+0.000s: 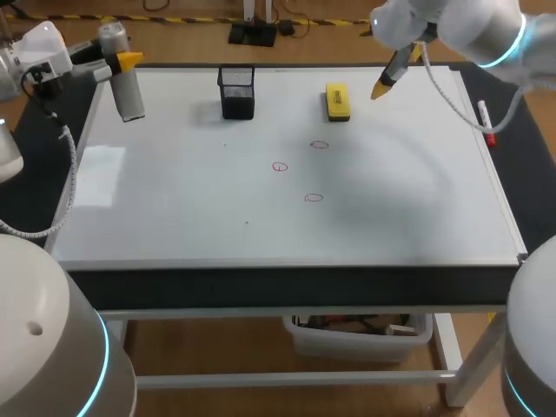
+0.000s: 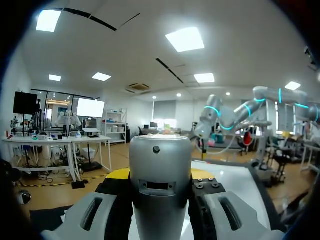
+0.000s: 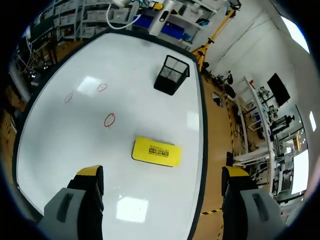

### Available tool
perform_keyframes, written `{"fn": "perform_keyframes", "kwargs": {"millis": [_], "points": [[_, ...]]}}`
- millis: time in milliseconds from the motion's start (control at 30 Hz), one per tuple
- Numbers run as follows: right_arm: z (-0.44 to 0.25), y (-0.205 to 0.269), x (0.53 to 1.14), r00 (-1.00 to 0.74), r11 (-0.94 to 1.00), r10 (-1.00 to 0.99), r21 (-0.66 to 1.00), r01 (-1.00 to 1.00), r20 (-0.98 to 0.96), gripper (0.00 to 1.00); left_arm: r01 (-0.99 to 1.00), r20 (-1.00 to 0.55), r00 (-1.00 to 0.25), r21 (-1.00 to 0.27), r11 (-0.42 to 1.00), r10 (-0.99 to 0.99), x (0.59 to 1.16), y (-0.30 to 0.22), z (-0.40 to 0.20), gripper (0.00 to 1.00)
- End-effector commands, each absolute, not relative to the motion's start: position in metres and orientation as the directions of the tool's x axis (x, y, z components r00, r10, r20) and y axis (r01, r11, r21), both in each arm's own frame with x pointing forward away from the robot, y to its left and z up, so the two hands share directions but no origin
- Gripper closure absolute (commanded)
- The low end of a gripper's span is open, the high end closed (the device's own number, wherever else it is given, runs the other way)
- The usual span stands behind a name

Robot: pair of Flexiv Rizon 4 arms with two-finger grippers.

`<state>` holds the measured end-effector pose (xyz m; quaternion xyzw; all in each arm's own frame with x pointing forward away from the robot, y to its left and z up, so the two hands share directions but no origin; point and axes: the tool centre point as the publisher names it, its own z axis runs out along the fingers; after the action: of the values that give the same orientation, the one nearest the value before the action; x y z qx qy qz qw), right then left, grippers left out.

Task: Pick up the inspection probe, press it on each red-marked spot on the whiteboard one by one, put down the probe, pick up the eraser, and wipe off all the red marks.

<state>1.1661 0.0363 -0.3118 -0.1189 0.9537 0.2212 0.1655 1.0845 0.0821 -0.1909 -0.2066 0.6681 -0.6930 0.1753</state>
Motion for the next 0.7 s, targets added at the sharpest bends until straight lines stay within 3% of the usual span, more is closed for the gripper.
{"fn": "perform_keyframes", "kwargs": {"millis": [33,467,700], "points": [[-0.305,0.039,1.167,-0.81,0.809,-0.585,-0.039,-0.586,0.033,0.0,-0.03,0.05,-0.853,-0.998,-0.047,-0.52,1.084,0.082,-0.19,1.0],[-0.305,0.039,1.167,-0.81,0.809,-0.585,-0.039,-0.586,0.033,0.0,-0.03,0.05,-0.853,-0.998,-0.047,-0.52,1.084,0.082,-0.19,1.0],[-0.32,0.071,1.17,-0.644,0.643,-0.764,-0.038,-0.765,0.029,0.0,-0.03,0.05,-0.853,-0.998,-0.047,-0.52,1.084,0.082,-0.19,1.0]]}}
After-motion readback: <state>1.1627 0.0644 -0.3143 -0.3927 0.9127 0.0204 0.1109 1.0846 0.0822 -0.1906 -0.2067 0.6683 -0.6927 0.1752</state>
